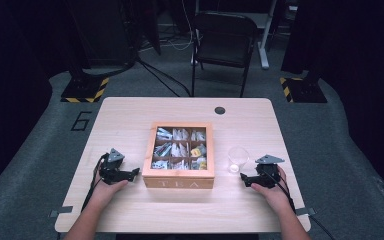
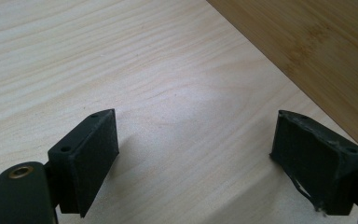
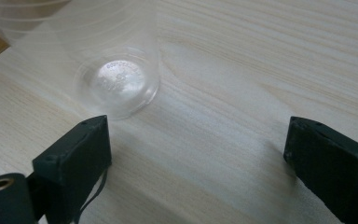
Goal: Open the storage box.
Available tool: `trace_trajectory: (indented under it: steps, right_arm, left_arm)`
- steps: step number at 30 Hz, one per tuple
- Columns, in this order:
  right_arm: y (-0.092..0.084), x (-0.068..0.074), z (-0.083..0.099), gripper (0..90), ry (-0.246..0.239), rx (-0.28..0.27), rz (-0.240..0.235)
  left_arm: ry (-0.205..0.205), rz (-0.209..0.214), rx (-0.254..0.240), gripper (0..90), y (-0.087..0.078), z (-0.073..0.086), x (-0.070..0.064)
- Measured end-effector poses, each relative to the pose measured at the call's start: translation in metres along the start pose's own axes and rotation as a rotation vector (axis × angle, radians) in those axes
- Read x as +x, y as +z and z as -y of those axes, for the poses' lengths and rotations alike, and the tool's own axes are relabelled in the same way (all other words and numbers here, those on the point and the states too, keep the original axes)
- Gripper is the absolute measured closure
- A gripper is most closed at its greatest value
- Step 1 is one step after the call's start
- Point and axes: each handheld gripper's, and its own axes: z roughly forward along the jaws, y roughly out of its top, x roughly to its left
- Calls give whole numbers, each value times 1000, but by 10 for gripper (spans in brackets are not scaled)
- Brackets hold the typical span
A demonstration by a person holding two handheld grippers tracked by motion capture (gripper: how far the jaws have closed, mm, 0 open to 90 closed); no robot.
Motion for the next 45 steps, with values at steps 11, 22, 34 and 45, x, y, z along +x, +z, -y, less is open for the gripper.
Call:
trace_trajectory:
  steps: [11,22,34,45]
  right_arm:
    - [-7,-2,-3,266,34,11,-2]
    - [-23,0,-11,359,53,-34,4]
    - [-40,0,-18,480,78,-66,-20]
    - [-54,3,-24,467,74,-120,-22]
  left_arm:
    - [-8,-3,4,249,-3,-1,-1]
    - [-30,30,-37,323,-19,-7,-7]
    - [-32,51,-79,413,-38,-12,-11]
    - [-12,41,-106,422,-53,-16,-16]
